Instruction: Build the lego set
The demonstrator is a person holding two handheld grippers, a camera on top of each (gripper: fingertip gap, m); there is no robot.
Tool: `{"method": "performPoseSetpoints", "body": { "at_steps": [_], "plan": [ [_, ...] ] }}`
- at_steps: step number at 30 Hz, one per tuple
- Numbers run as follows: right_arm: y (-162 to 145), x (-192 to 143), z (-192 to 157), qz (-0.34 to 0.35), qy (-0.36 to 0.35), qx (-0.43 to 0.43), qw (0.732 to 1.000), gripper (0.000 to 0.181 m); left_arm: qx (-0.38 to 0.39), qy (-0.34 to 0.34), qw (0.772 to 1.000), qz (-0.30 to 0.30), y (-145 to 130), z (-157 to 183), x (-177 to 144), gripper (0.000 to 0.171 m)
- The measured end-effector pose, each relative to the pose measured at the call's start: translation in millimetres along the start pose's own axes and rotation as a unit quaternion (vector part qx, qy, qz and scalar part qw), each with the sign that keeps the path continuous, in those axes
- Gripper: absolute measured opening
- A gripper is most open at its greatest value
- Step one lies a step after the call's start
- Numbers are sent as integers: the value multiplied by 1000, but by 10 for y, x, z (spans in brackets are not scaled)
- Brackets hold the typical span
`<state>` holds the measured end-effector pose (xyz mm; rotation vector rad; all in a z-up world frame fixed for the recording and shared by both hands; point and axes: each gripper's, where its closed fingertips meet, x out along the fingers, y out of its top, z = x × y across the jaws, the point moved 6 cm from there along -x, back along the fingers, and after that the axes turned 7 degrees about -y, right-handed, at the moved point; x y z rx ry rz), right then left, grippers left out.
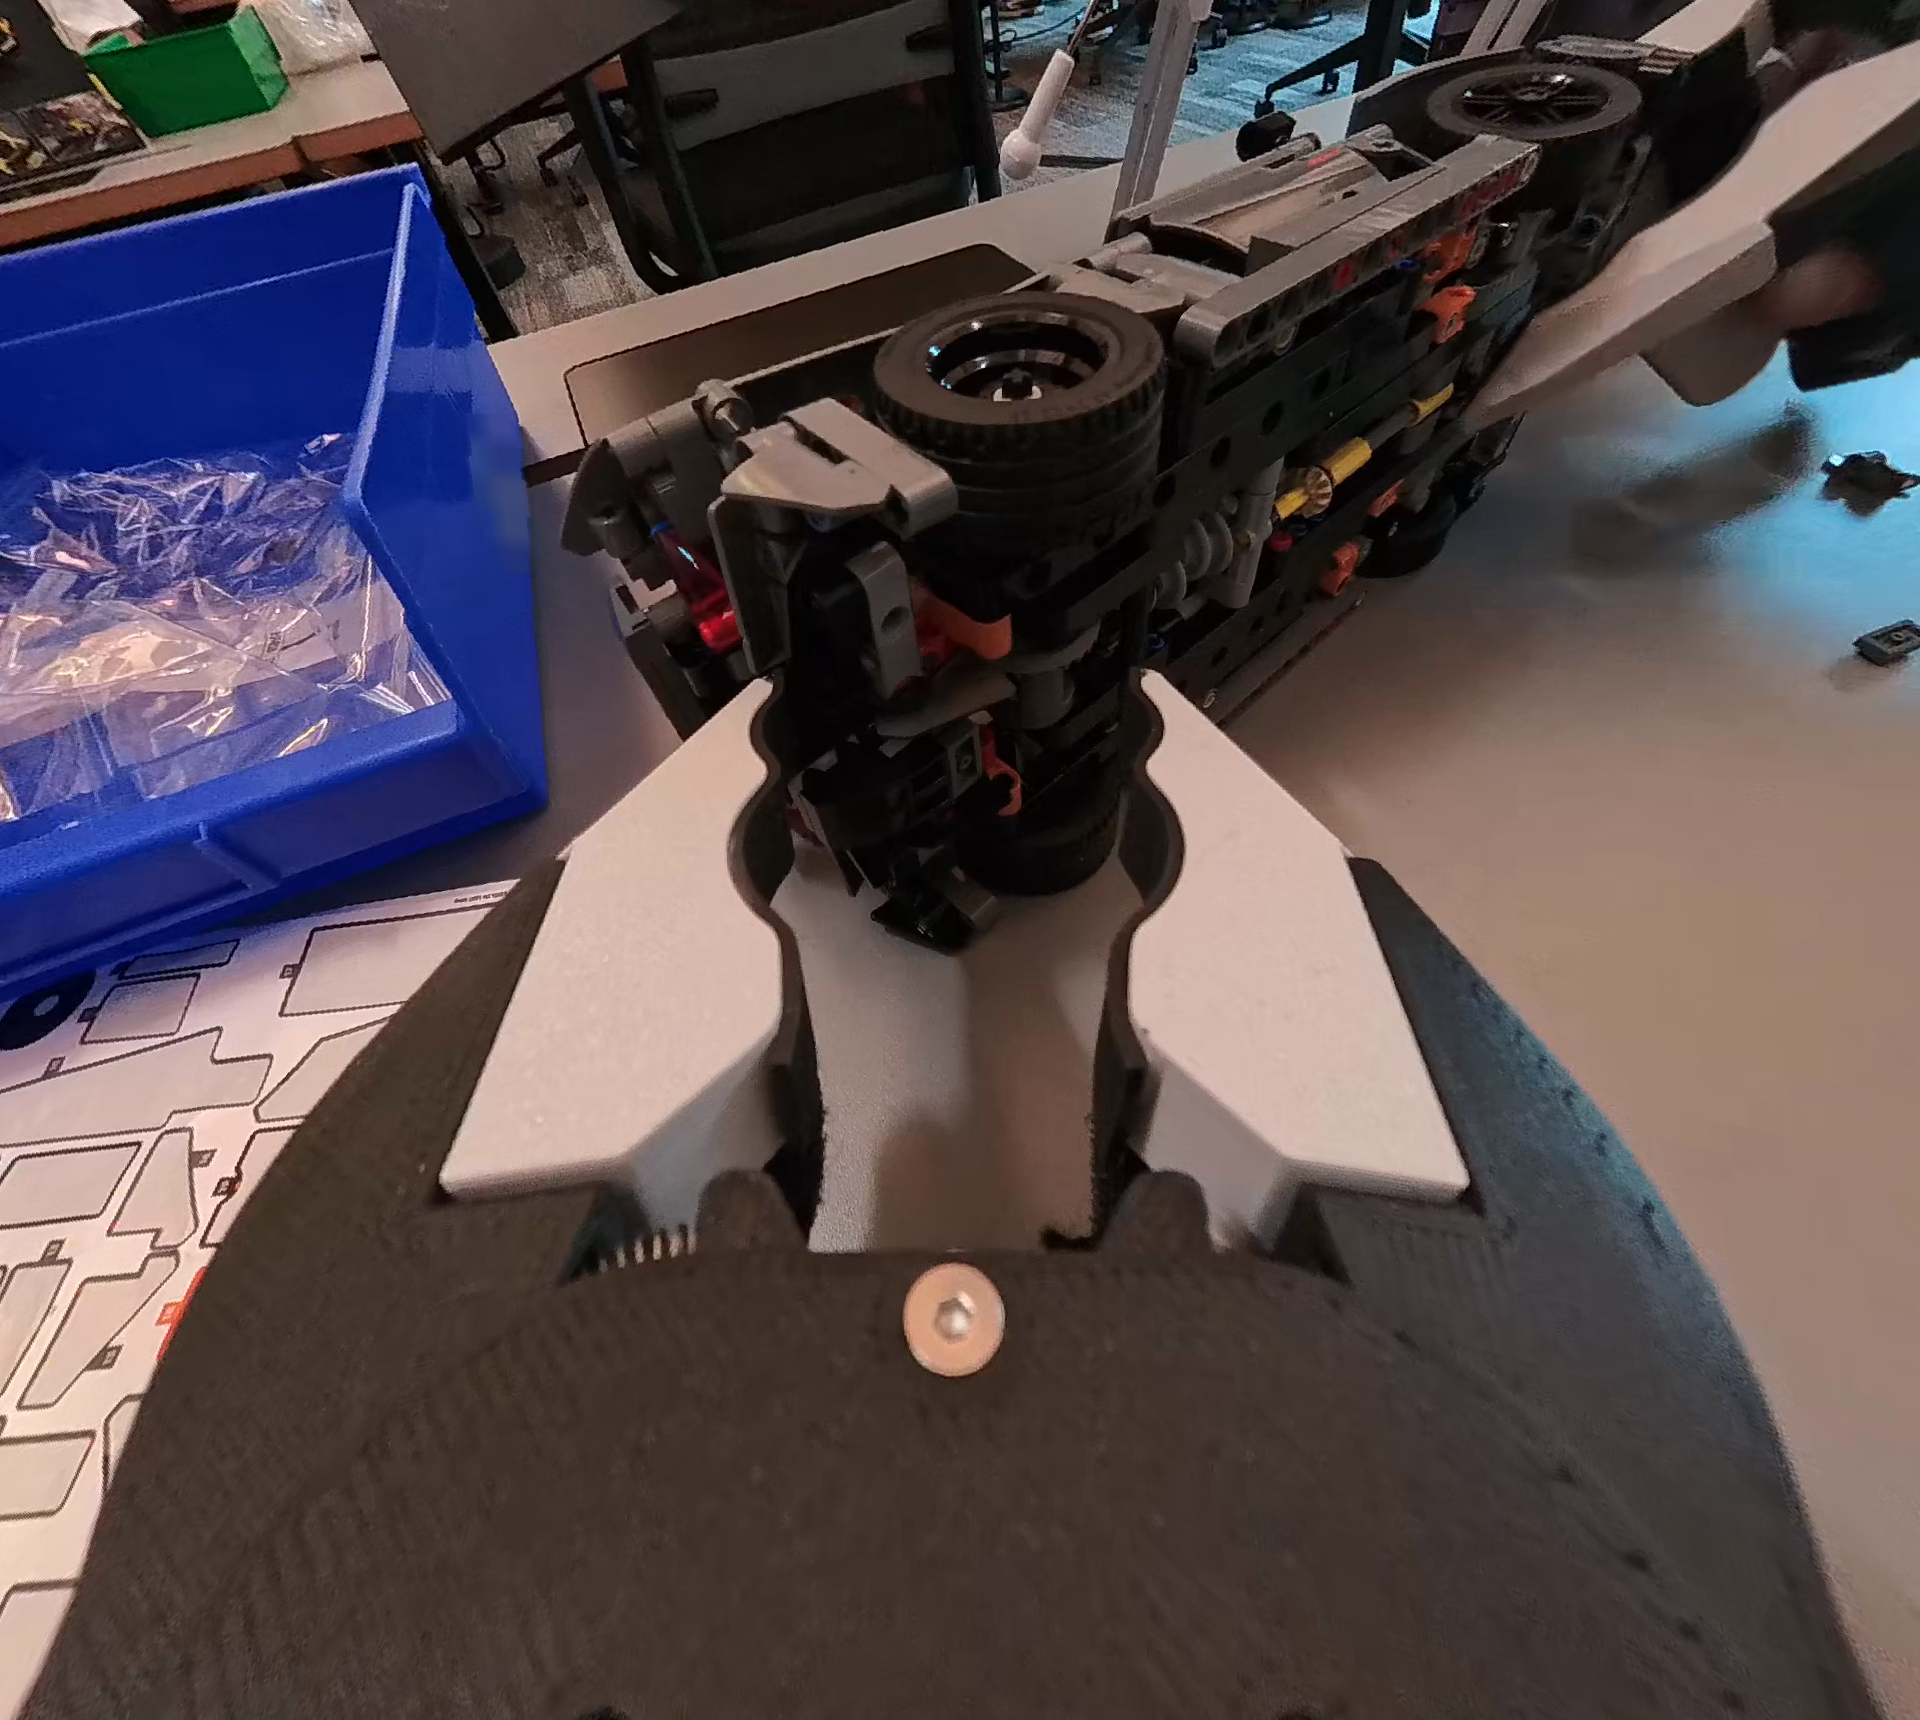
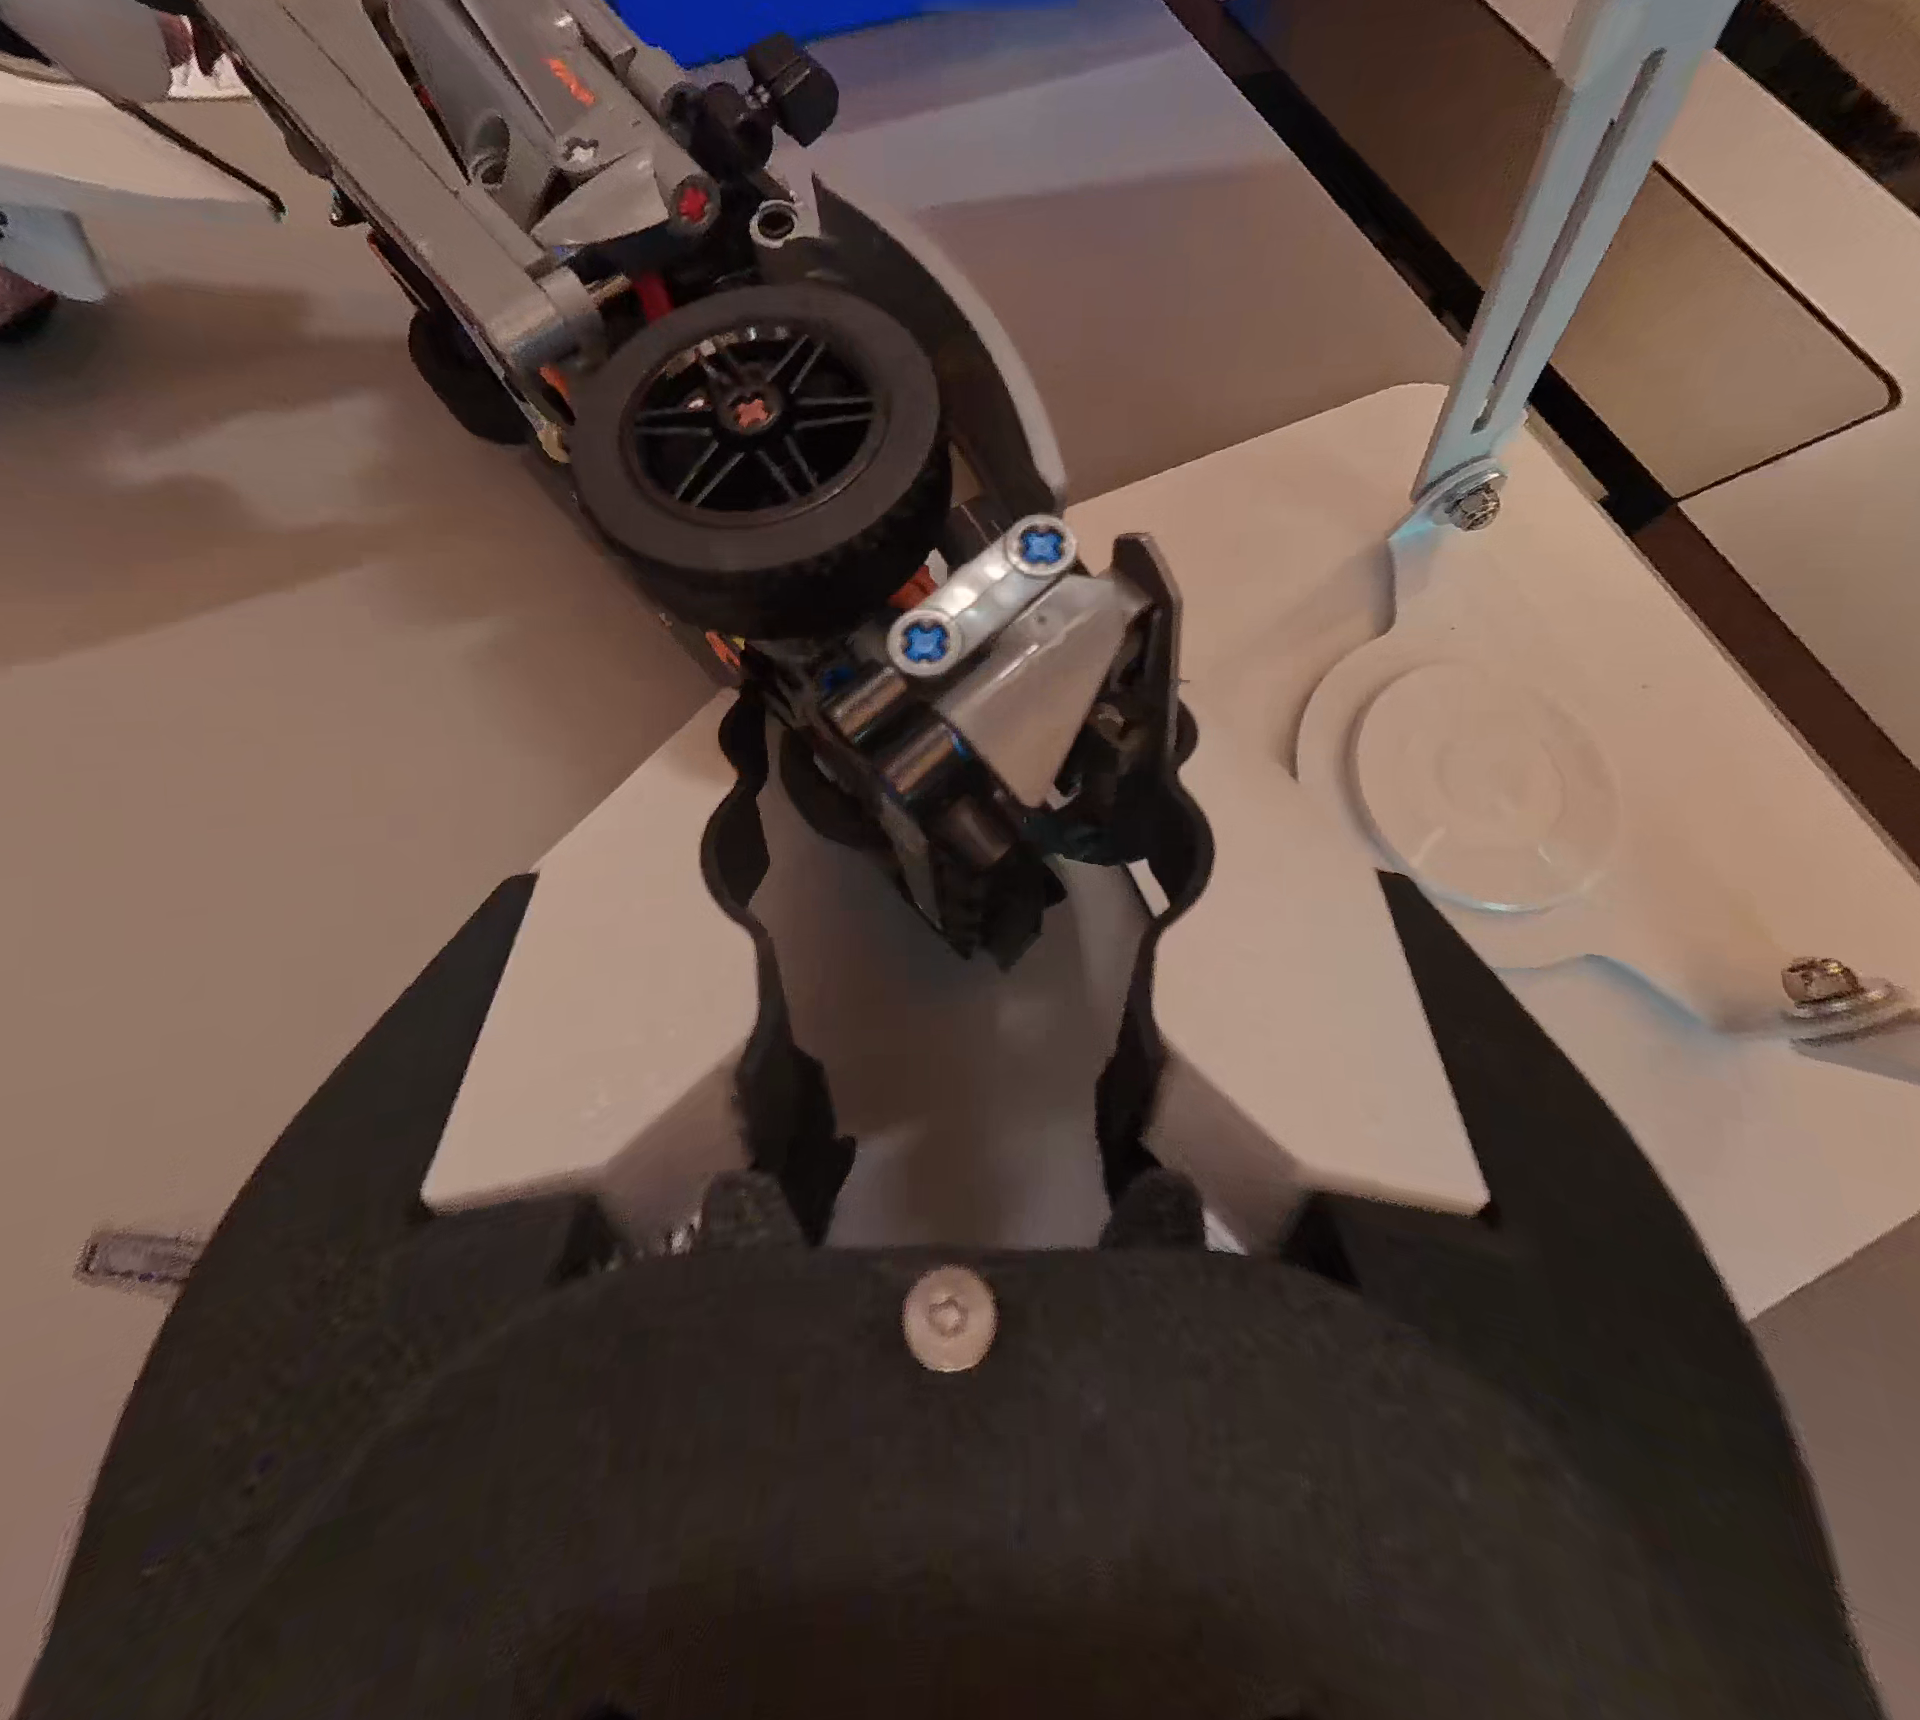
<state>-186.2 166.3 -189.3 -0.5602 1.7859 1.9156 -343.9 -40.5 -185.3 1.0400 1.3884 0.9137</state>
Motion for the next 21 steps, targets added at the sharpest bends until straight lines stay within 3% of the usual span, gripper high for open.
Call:
{"method": "performPoseSetpoints", "body": {
  "at_steps": [5,12,21],
  "plan": [
    [27,-45,36,29,42,63,997,66,0,0,1000,-1,0,0,0,60],
    [-8,-5,-7,-2,-2,-18,1000,75,0,0,1000,0,1,1,0,59],
    [-4,-30,33,13,24,30,999,66,1,1,1000,0,-1,2,-2,60]
  ]
}}
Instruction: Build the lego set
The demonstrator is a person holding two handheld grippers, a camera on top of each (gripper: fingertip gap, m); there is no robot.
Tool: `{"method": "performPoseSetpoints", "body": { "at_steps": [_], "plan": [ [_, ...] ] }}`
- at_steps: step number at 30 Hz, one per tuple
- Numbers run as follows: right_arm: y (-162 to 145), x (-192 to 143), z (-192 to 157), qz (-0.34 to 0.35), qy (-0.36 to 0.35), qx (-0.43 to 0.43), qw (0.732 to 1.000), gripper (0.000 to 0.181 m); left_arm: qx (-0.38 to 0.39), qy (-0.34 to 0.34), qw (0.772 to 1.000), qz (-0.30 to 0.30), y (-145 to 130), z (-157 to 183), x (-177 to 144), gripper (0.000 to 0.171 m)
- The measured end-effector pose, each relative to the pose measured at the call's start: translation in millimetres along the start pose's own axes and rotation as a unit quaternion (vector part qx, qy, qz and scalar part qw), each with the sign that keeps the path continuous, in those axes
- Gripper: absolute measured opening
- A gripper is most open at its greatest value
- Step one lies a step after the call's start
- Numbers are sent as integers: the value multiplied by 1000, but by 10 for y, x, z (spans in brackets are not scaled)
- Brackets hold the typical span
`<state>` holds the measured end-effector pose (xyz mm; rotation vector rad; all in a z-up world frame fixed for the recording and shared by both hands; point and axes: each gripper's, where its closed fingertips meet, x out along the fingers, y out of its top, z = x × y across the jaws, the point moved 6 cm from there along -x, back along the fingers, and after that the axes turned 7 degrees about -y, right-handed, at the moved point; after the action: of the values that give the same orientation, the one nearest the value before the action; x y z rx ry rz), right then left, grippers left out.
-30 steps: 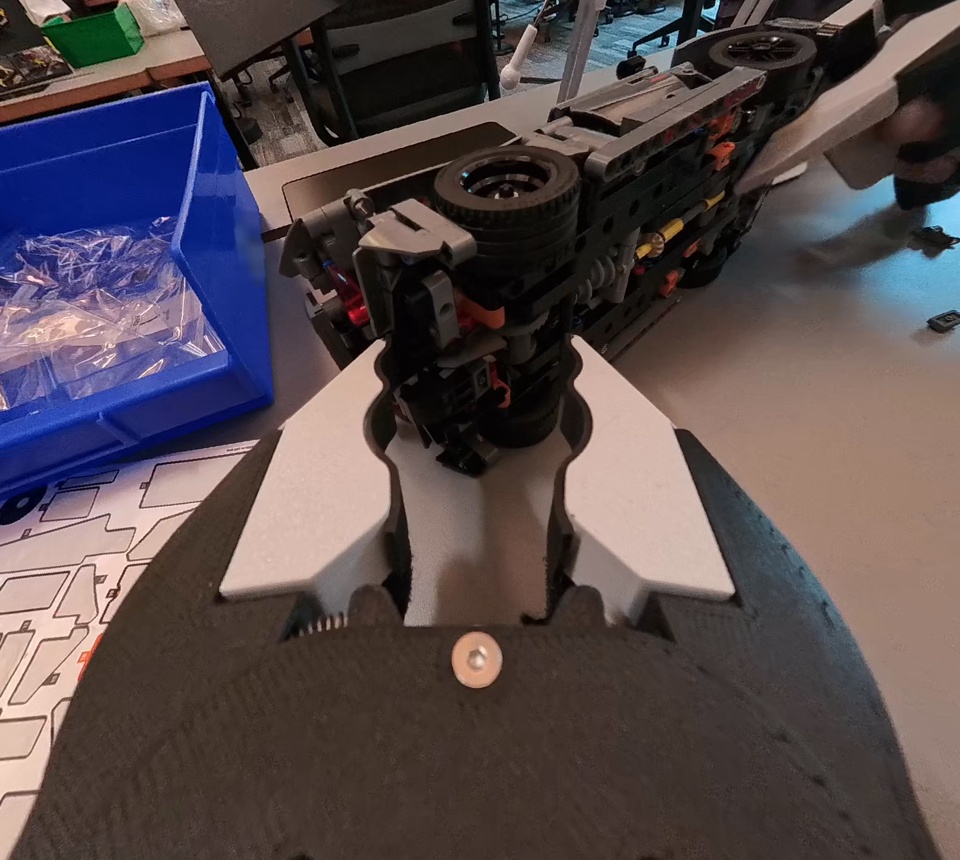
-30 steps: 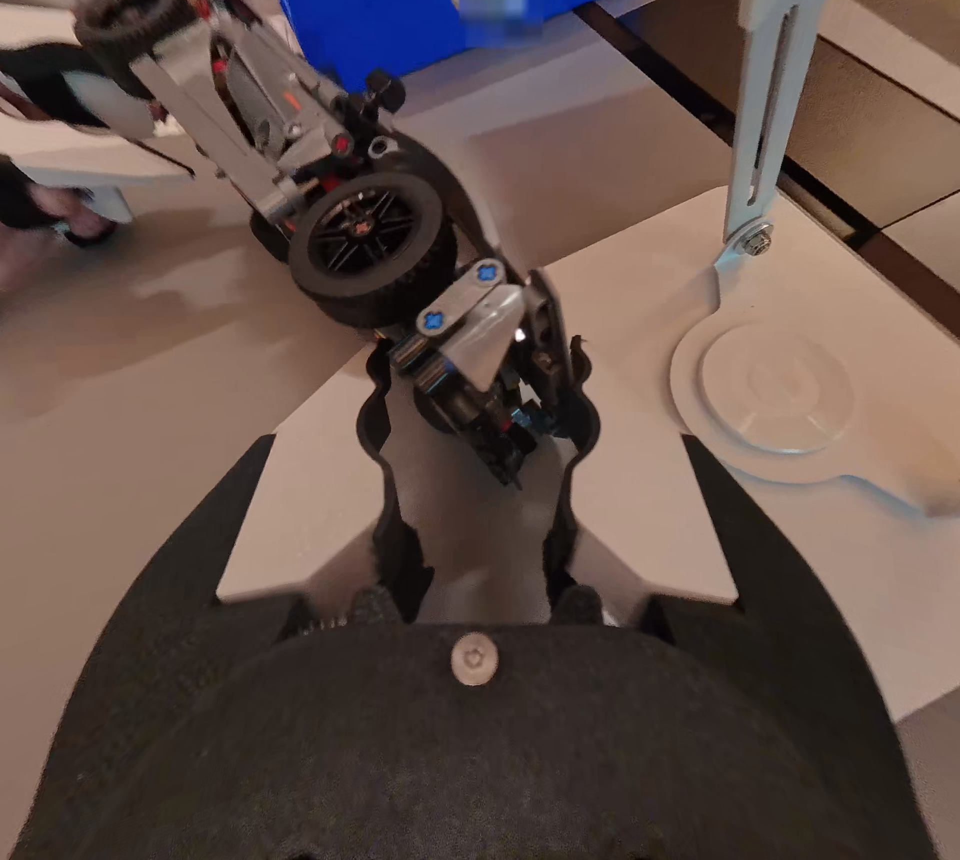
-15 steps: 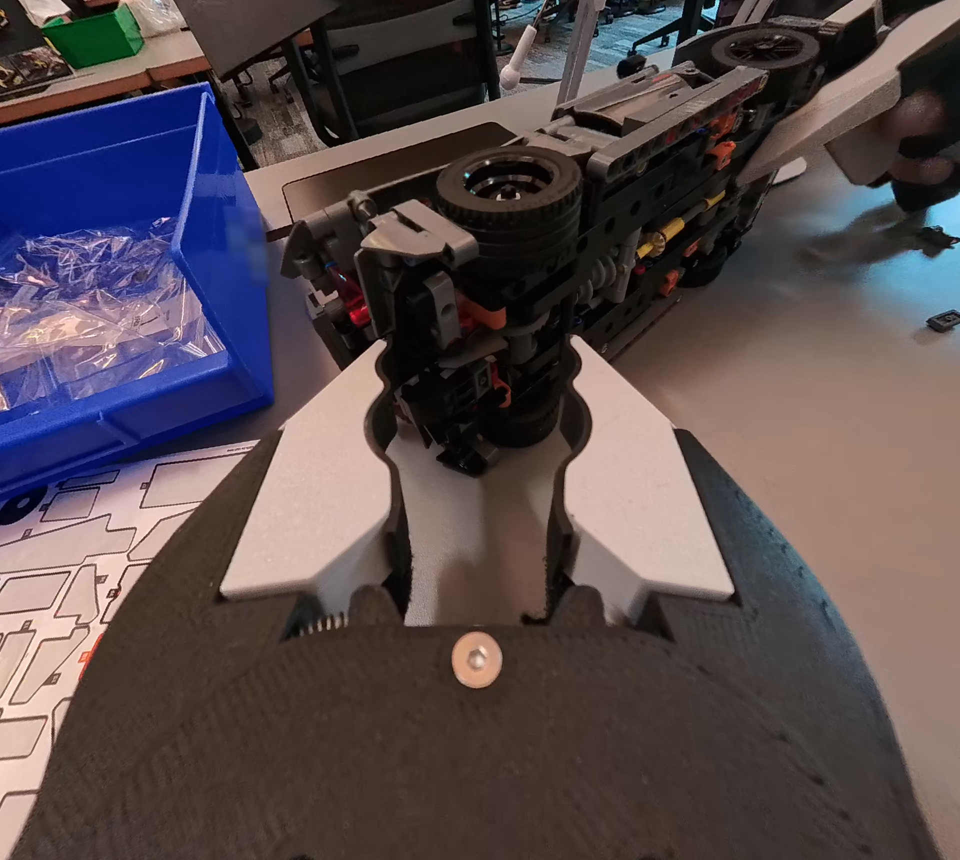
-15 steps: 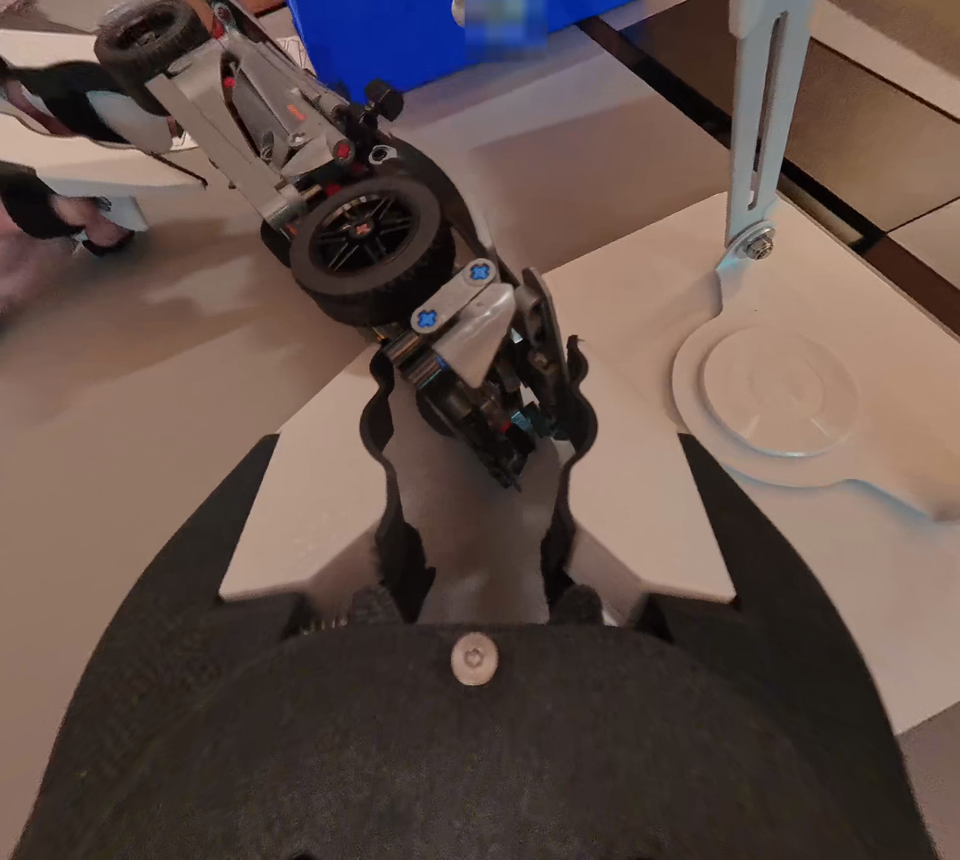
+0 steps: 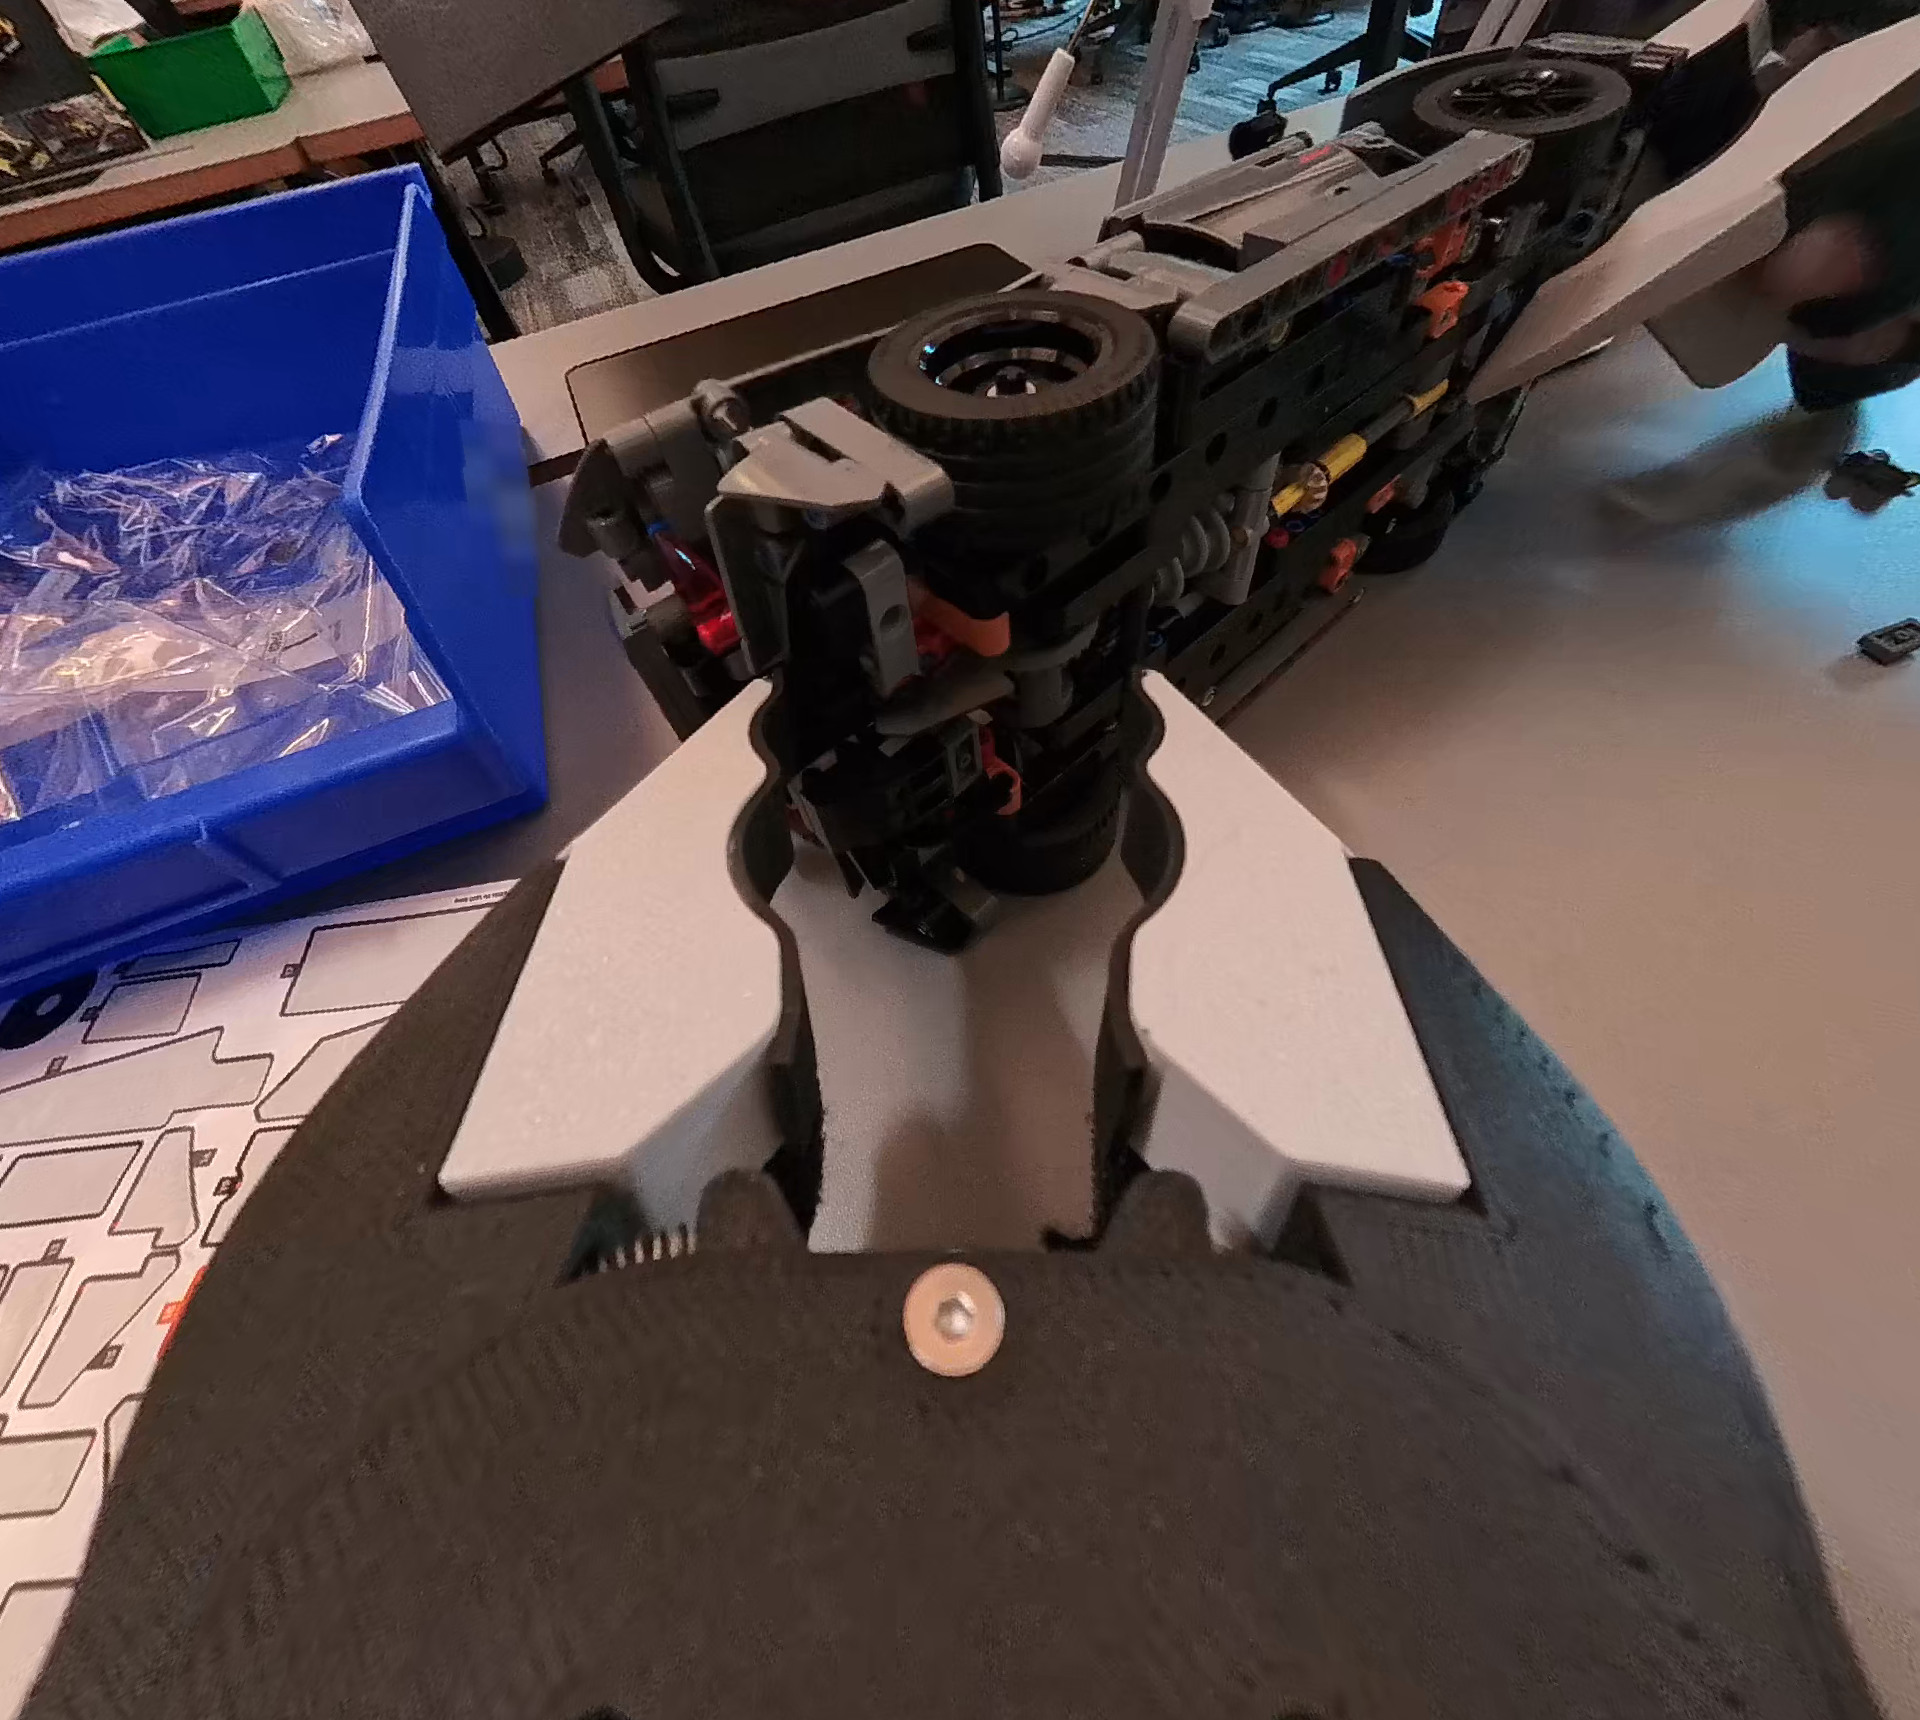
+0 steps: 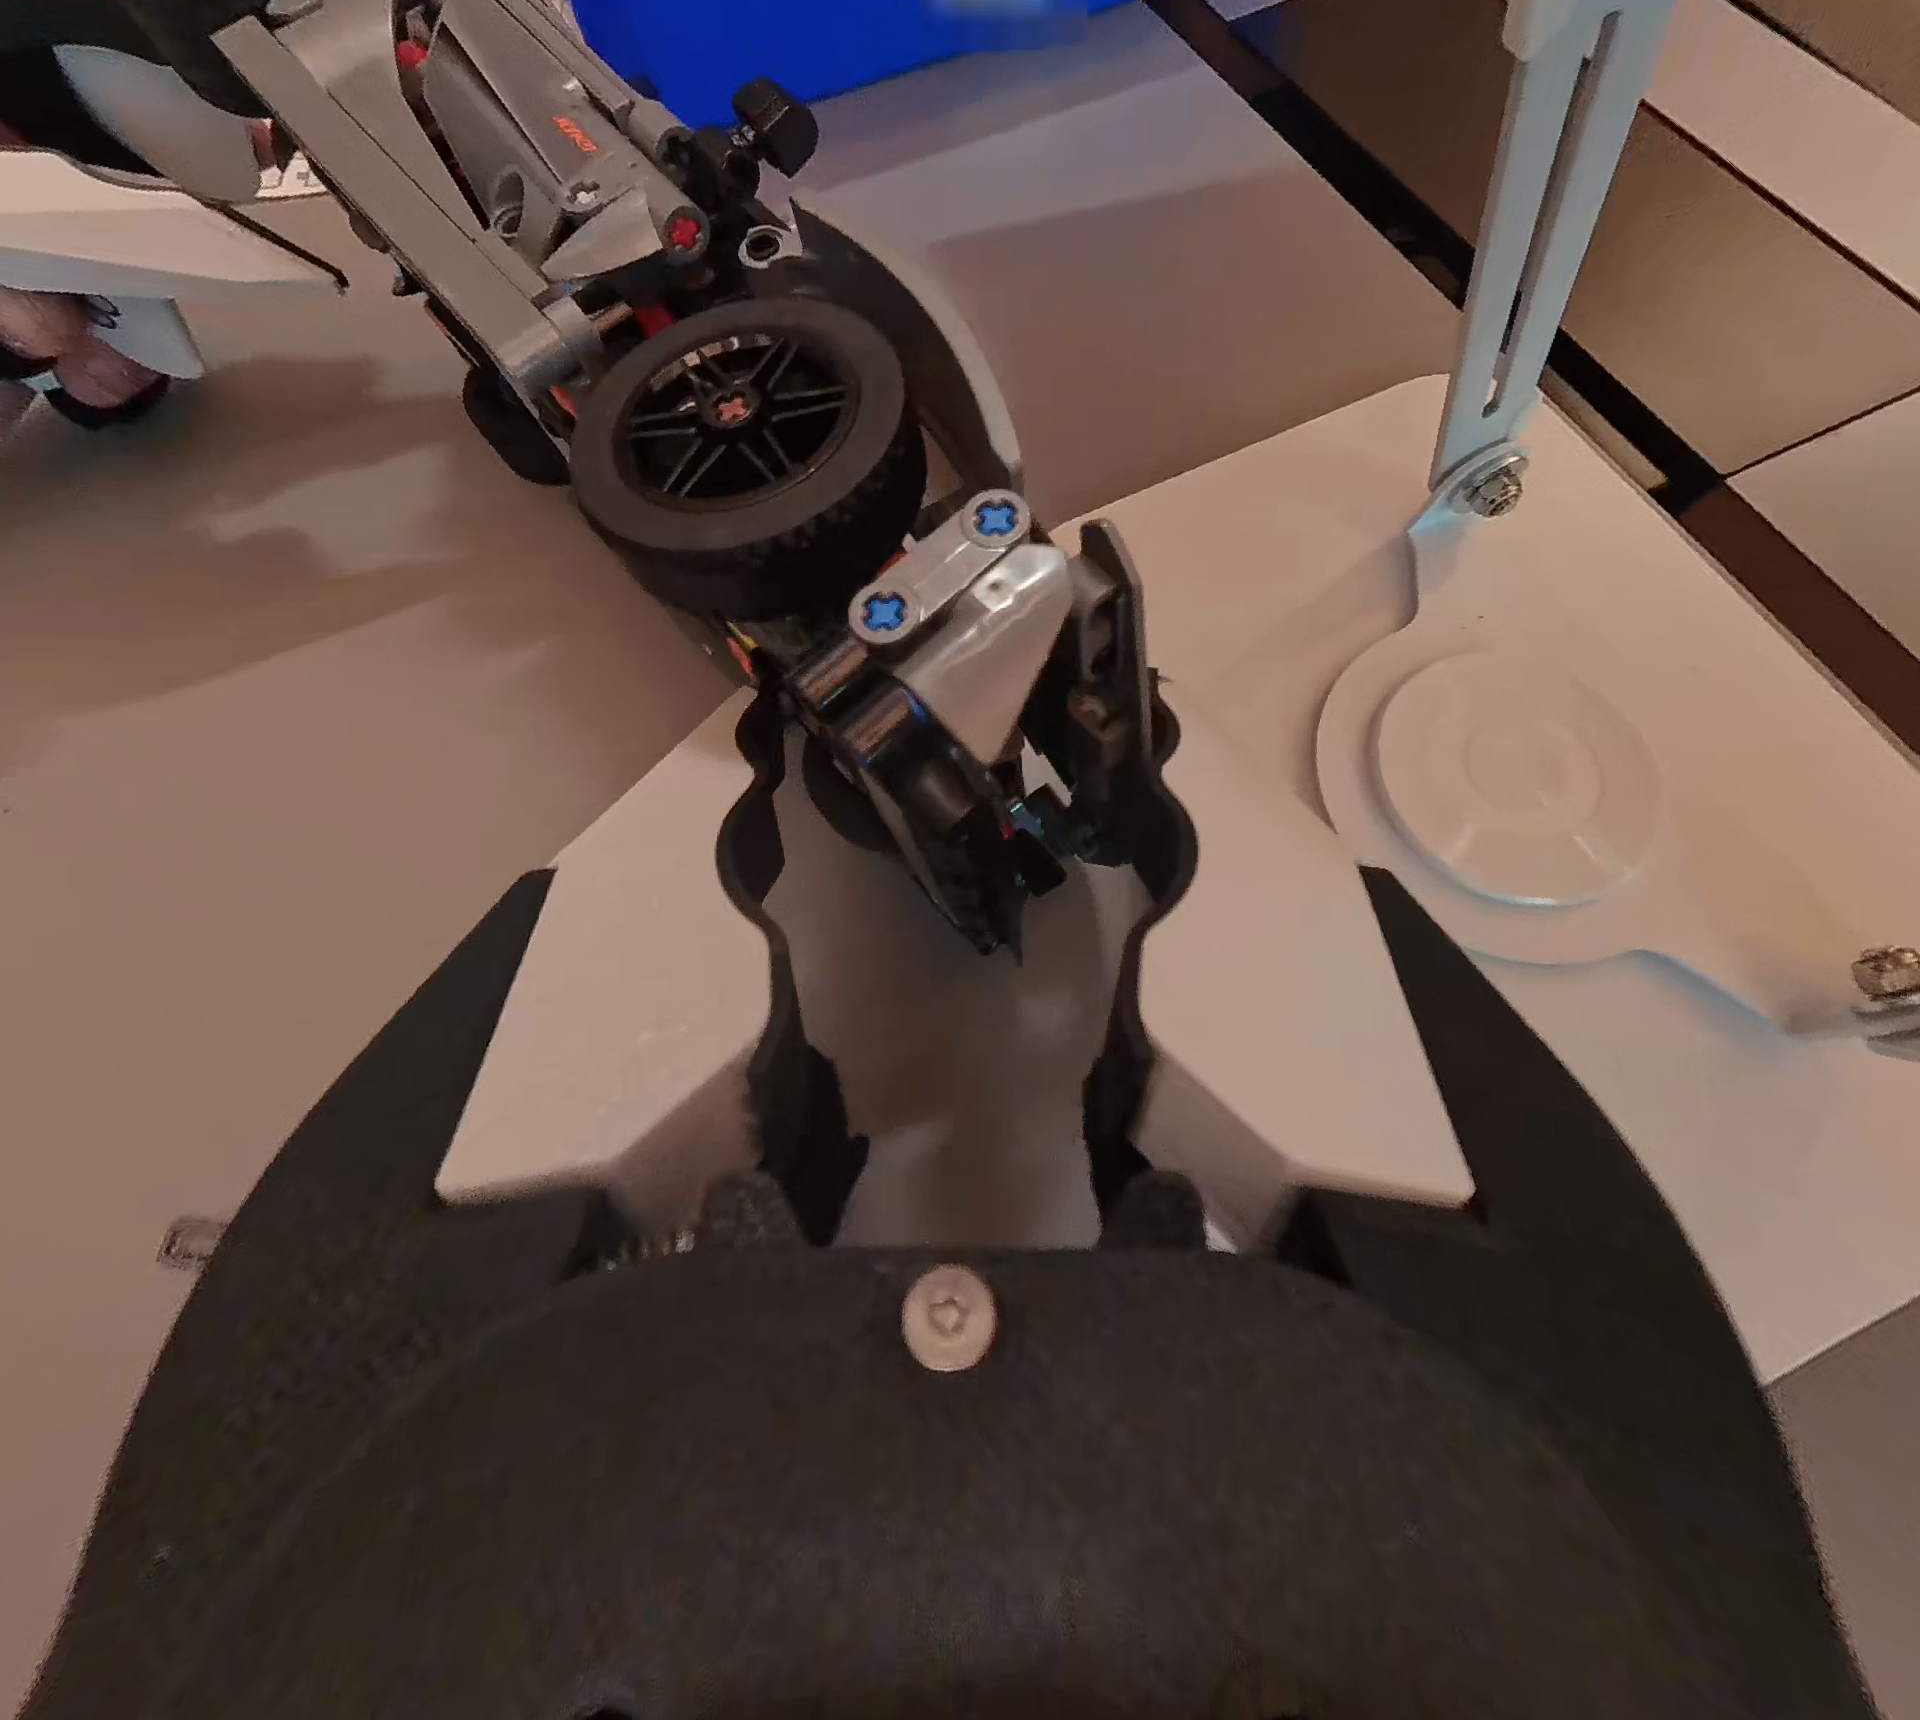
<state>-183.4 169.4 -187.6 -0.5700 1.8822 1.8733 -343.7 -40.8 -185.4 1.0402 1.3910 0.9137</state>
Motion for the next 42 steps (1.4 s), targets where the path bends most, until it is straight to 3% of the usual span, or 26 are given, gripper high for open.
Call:
{"method": "performPoseSetpoints", "body": {
  "at_steps": [6,10,20,25,32,42],
  "plan": [
    [-4,-9,9,6,13,10,1000,64,0,0,1000,1,0,0,-3,59],
    [-36,49,-12,-14,-22,-26,999,71,-1,0,1000,0,-1,1,-3,59],
    [9,3,20,19,29,59,998,67,-2,-1,1000,2,-4,0,-6,59],
    [-30,25,-13,-10,-7,-18,1000,71,0,2,1000,1,-4,4,-2,60],
    [-24,46,3,-5,-17,-3,1000,67,35,39,998,-28,-22,44,72,72],
    [-21,42,-3,-6,-6,2,1000,64,43,88,994,-46,-28,17,138,72]
  ]
}}
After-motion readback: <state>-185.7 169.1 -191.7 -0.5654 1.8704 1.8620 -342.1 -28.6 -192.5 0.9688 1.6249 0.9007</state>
